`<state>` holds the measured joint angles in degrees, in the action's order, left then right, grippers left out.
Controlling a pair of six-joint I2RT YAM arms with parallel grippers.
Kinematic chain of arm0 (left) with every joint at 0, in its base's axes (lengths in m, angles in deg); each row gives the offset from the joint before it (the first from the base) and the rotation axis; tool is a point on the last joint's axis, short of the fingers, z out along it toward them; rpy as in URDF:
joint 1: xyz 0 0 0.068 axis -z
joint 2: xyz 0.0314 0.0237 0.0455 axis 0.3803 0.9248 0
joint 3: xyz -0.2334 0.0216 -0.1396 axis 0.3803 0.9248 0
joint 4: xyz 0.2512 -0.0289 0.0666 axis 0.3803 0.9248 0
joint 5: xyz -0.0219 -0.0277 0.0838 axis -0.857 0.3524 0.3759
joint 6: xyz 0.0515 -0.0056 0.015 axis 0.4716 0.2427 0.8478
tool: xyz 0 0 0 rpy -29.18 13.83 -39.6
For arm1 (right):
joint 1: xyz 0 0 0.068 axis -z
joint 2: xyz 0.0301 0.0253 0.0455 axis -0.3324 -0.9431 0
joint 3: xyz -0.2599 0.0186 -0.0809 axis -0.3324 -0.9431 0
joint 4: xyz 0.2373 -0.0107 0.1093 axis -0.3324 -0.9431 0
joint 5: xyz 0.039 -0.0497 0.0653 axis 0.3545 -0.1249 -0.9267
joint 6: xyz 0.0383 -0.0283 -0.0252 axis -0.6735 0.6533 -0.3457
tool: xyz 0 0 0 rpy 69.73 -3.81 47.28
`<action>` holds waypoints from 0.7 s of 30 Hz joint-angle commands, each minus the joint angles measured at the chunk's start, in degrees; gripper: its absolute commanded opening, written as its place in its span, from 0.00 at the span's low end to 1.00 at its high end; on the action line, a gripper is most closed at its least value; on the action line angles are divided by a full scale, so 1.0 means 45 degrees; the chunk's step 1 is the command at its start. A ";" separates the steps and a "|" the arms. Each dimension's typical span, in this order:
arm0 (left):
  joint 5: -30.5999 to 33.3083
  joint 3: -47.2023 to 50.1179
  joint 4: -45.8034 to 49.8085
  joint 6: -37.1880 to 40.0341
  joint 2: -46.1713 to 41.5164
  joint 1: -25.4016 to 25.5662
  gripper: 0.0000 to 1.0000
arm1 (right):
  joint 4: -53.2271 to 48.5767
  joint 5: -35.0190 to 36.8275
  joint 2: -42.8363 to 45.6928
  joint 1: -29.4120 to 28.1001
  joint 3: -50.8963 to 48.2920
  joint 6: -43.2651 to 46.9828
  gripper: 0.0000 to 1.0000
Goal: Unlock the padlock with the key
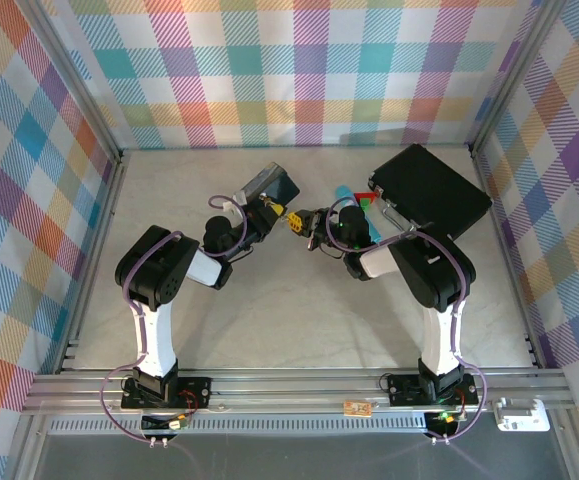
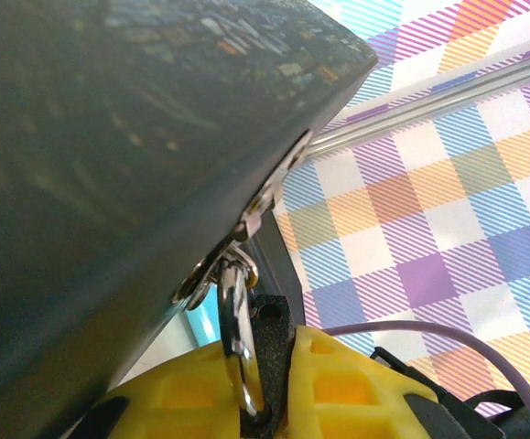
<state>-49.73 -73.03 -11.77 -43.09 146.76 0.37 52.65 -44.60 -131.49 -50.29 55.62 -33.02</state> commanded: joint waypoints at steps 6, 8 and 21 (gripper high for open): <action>-0.0830 0.0524 0.1519 0.0902 0.0039 0.0200 0.00 | -0.0447 -0.0497 0.0958 0.0257 -0.0618 0.4876 0.18; -0.0714 0.0490 0.2152 0.1207 -0.0199 0.0199 0.00 | -0.1340 -0.0477 0.1215 0.0259 -0.0837 0.6162 0.24; -0.0624 0.1034 0.4850 0.2031 -0.0989 0.0205 0.00 | -1.1127 0.2063 0.6014 0.0220 -0.1527 1.5080 0.55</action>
<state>-51.83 -69.77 6.17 -35.66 144.20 1.13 17.92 -40.36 -108.63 -49.37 48.76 20.46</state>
